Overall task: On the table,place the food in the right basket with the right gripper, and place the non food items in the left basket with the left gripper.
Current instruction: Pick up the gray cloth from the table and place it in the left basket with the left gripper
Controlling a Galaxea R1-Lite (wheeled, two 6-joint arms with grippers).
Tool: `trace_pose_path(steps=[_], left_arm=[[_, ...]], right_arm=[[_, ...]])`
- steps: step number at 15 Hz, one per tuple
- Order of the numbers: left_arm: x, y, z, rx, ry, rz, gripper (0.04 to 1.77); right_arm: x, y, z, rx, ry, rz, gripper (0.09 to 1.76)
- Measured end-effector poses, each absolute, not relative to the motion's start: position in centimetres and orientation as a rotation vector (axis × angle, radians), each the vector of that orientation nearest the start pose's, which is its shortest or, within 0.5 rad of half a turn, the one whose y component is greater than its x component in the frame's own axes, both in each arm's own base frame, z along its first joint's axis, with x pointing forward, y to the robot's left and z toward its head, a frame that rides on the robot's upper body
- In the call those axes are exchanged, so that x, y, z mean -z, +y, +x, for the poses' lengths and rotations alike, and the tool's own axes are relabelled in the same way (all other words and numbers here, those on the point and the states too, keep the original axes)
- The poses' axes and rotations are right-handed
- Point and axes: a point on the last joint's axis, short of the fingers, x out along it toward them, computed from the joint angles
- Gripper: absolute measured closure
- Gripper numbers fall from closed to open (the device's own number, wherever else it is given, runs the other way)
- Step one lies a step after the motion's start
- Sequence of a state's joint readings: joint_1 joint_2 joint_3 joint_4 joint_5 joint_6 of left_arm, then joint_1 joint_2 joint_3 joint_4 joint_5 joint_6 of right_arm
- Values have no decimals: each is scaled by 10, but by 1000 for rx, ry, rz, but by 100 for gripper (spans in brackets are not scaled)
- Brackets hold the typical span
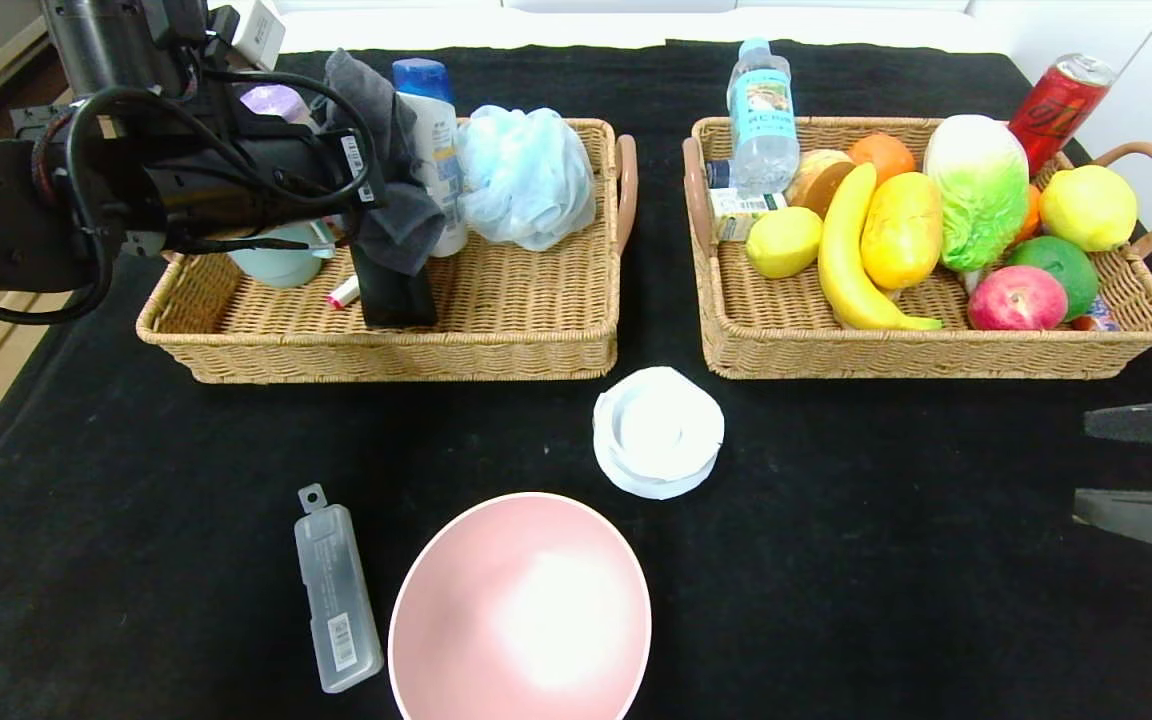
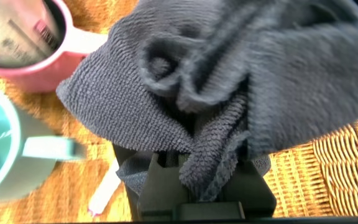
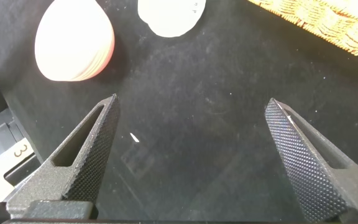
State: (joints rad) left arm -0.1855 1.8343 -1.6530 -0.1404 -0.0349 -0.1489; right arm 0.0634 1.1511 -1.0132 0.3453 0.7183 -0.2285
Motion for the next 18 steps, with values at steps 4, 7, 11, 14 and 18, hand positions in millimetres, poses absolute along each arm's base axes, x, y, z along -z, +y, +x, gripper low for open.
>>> trace_pose_path(steps=[4, 7, 11, 14, 18], left_arm=[[-325, -64, 365, 222, 56, -146, 158], [-325, -64, 365, 220, 56, -146, 158], [-325, -61, 365, 215, 59, -133, 119], [-325, -60, 365, 211, 60, -134, 84], [-325, -59, 365, 209, 64, -132, 54]], right_arm=[[-279, 24, 146, -816, 382, -54, 14], [-278, 25, 146, -818, 384, -54, 14], [-277, 25, 146, -822, 385, -55, 14], [-276, 25, 146, -826, 385, -67, 14], [-276, 25, 146, -826, 386, -67, 14]])
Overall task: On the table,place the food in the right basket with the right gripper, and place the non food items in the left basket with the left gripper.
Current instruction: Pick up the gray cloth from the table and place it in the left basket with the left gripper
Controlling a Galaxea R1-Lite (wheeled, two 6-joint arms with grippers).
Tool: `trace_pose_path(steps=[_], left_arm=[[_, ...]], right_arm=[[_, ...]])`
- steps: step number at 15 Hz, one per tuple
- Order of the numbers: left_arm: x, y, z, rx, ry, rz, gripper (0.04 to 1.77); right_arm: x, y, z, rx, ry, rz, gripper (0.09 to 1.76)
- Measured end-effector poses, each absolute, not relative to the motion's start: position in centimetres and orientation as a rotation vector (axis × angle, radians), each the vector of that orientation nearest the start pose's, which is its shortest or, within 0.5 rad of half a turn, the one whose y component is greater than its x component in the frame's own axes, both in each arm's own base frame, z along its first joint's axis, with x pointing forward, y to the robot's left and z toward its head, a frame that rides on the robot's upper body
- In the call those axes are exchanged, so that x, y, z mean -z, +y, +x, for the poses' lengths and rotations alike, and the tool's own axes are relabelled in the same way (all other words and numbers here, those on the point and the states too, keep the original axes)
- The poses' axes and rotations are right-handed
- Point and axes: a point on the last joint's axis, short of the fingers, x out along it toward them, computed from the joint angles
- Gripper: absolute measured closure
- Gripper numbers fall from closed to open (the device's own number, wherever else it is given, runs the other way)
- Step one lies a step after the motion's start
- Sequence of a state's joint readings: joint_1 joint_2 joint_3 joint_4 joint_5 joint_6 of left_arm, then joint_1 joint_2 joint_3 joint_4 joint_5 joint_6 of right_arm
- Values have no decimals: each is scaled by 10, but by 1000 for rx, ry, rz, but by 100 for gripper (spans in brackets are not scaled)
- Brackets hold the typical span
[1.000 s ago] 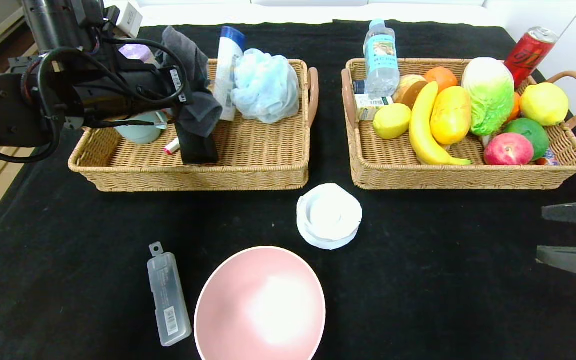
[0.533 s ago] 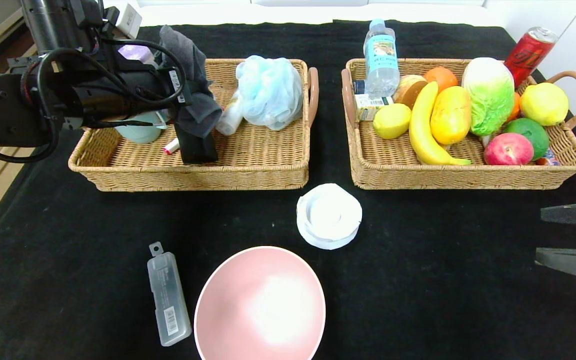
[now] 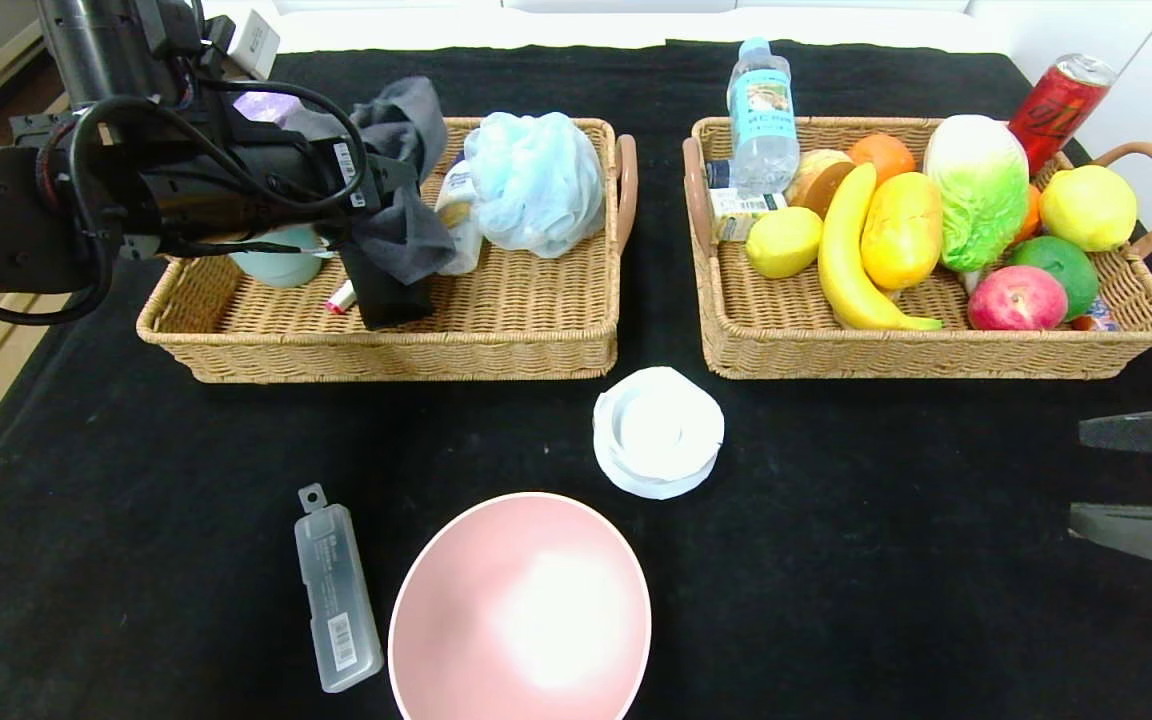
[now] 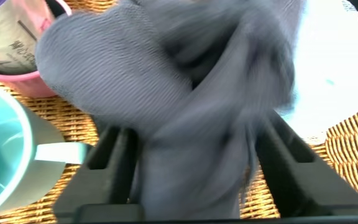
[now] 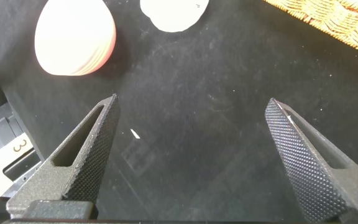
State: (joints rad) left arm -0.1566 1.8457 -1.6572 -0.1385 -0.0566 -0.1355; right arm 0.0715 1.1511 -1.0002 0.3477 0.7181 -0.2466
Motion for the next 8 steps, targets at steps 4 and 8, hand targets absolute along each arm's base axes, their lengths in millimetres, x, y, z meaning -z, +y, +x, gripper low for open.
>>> trace_pose_path(steps=[4, 8], left_arm=[[-327, -59, 364, 210, 62, -133, 37], [-328, -59, 363, 210, 60, -130, 26]], right_arm=[[-276, 25, 146, -826, 385, -67, 14], [-276, 25, 146, -826, 384, -67, 14]])
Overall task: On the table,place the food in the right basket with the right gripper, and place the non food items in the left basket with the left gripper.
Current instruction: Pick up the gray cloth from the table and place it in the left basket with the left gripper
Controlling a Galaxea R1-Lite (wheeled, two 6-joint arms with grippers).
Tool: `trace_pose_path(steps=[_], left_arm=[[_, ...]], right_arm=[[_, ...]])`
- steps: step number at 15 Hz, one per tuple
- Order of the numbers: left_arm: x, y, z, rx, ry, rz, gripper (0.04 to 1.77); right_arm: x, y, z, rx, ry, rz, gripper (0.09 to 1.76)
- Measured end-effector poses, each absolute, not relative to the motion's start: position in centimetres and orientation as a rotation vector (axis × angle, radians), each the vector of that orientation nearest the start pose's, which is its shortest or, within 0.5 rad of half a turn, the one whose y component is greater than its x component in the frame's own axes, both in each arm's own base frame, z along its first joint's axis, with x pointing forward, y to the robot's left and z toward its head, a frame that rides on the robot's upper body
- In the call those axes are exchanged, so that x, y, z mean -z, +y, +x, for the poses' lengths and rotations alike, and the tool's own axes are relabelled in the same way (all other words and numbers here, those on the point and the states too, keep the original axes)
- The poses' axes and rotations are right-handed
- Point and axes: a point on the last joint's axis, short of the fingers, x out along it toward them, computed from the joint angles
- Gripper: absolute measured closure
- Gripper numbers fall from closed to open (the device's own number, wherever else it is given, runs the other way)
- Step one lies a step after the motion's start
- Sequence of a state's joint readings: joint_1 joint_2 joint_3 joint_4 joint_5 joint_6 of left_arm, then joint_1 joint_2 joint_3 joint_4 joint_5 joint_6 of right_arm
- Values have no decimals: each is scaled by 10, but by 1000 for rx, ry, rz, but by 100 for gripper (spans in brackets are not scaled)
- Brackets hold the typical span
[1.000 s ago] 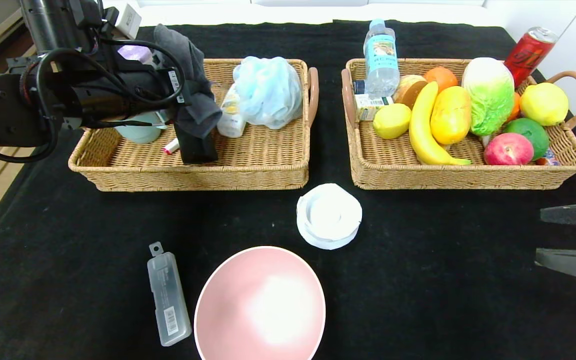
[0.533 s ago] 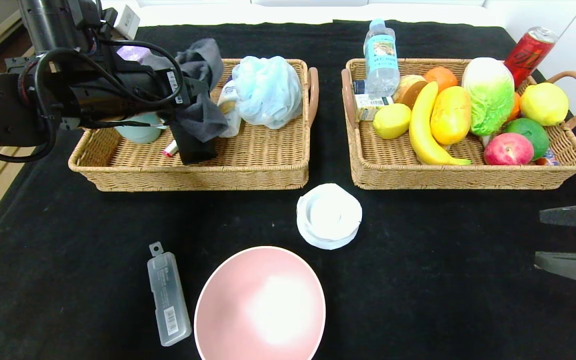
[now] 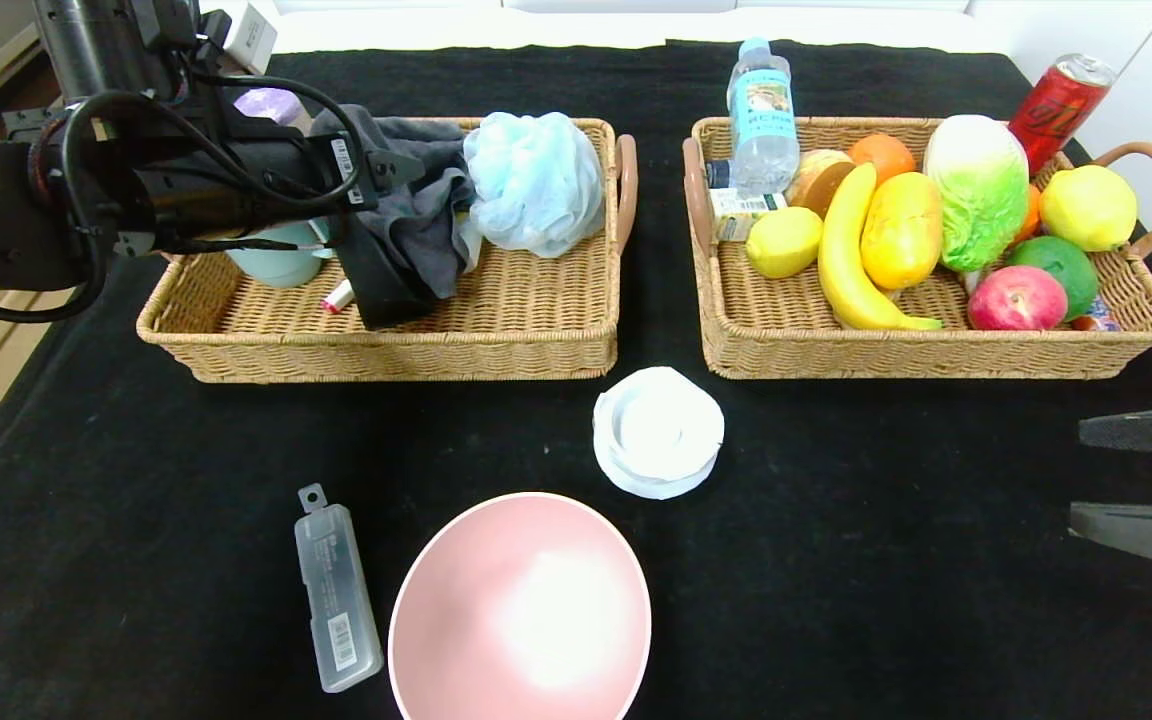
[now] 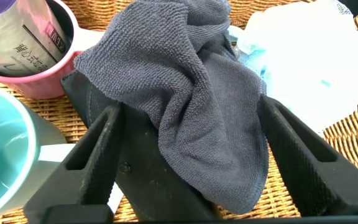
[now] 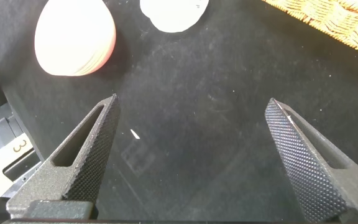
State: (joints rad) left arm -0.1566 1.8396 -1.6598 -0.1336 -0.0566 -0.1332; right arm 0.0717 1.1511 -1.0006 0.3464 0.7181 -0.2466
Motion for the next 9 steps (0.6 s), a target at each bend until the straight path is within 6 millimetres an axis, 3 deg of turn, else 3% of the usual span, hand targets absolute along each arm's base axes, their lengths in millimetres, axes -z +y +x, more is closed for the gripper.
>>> trace_pose_path(steps=[4, 9], left_arm=[[-327, -56, 355, 202, 108, -80, 19], [-336, -53, 331, 192, 166, -47, 15]], right_arm=[[-276, 25, 146, -826, 384, -67, 14], [-277, 25, 146, -826, 383, -68, 14]])
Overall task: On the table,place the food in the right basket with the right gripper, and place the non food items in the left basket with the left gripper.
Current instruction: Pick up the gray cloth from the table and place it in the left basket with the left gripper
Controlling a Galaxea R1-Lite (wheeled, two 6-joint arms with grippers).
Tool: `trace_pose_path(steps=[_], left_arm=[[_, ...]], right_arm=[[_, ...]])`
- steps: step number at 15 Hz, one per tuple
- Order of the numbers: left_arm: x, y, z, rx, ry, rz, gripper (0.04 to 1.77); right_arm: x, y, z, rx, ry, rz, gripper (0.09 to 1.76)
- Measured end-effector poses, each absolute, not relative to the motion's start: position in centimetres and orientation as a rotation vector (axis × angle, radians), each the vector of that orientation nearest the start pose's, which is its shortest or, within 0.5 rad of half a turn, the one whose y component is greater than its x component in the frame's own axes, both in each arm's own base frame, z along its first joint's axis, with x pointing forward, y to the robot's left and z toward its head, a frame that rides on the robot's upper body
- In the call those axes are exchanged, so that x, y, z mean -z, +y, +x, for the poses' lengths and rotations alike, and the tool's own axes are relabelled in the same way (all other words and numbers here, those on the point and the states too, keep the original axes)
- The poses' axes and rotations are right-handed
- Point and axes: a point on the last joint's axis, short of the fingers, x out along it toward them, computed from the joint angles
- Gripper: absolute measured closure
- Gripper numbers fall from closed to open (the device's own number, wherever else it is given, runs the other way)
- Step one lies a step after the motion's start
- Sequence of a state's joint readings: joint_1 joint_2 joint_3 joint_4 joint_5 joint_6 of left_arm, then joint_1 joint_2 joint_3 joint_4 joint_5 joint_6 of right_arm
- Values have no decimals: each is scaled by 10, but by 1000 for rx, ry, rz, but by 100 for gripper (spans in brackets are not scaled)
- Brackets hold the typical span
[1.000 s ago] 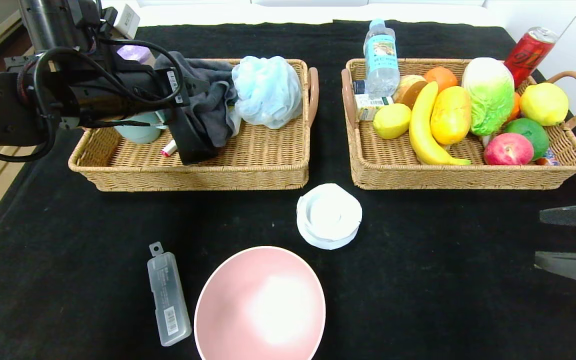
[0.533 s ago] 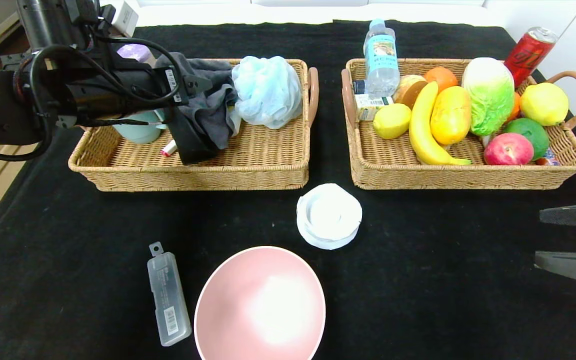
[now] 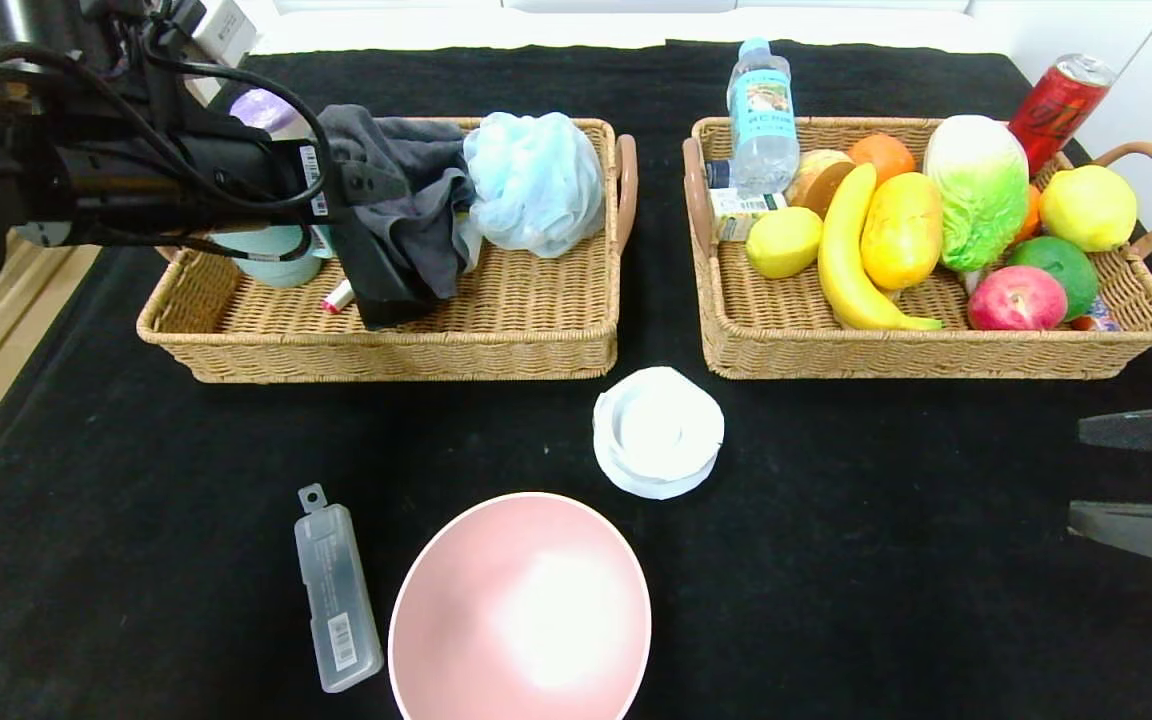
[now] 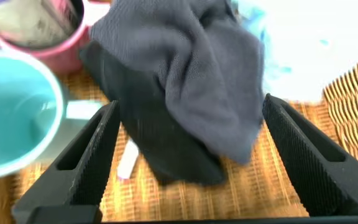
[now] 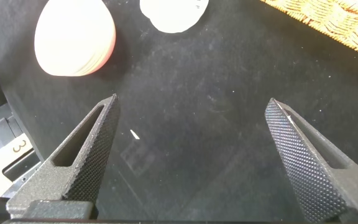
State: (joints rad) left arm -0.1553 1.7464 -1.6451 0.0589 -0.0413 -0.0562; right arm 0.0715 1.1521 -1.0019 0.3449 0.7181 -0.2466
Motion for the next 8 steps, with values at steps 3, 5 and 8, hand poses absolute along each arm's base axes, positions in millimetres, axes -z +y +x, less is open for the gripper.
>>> trace_pose_path(steps=[3, 5, 8], left_arm=[[-338, -51, 306, 188, 283, -39, 13], [-340, -54, 287, 148, 351, -23, 12], [-339, -61, 262, 110, 438, -5, 11]], right_arm=[[-277, 25, 146, -825, 383, -68, 14], [-276, 25, 146, -825, 383, -68, 14], [-276, 25, 146, -825, 383, -68, 14]])
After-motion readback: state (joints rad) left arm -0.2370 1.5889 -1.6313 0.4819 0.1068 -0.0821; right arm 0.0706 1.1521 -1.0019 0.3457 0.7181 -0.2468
